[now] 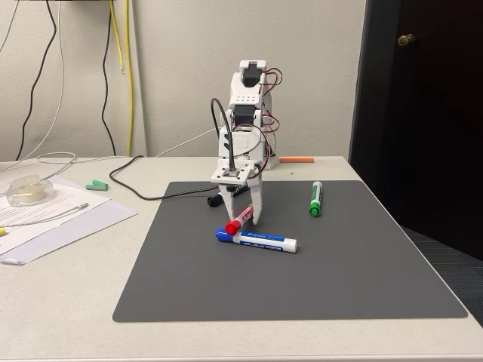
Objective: Pick up the red marker.
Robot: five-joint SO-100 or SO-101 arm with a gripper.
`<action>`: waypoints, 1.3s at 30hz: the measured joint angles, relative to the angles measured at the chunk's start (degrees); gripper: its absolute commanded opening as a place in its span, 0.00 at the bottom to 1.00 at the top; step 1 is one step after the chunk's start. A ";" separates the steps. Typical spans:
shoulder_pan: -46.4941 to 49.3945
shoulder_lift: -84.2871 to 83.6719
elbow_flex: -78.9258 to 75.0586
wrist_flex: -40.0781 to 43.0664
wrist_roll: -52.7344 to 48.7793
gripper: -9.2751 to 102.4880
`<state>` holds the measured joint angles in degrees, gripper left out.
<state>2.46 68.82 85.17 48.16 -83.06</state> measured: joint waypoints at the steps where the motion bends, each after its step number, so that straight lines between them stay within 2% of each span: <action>1: 0.09 0.00 0.00 0.00 0.00 0.23; 17: 0.70 0.00 0.00 0.00 0.00 0.13; 39: 0.70 0.00 0.00 0.00 0.26 0.16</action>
<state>3.16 68.82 85.17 48.16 -82.79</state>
